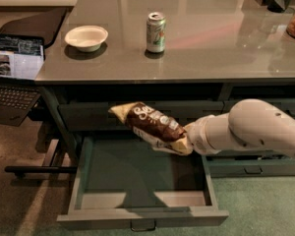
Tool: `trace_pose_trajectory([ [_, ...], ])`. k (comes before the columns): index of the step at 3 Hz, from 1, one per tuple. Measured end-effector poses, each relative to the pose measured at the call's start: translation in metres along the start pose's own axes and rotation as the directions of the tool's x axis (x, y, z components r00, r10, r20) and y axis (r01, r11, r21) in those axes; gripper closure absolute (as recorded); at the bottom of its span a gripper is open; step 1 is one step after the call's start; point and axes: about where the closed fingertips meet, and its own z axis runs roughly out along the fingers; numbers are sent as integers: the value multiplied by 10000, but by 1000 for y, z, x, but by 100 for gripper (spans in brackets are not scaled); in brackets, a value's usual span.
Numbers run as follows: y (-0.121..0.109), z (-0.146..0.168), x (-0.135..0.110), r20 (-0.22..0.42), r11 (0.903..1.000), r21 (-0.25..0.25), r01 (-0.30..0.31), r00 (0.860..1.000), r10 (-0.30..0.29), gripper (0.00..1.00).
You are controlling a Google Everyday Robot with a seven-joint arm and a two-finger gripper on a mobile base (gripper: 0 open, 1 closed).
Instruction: Place brown chip bag into middle drawer
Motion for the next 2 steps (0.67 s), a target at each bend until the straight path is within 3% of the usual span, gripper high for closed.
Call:
trace_pose_trajectory([
  [2,-3,21,31,-463,9913,-520,1205,9913,-1229,100],
])
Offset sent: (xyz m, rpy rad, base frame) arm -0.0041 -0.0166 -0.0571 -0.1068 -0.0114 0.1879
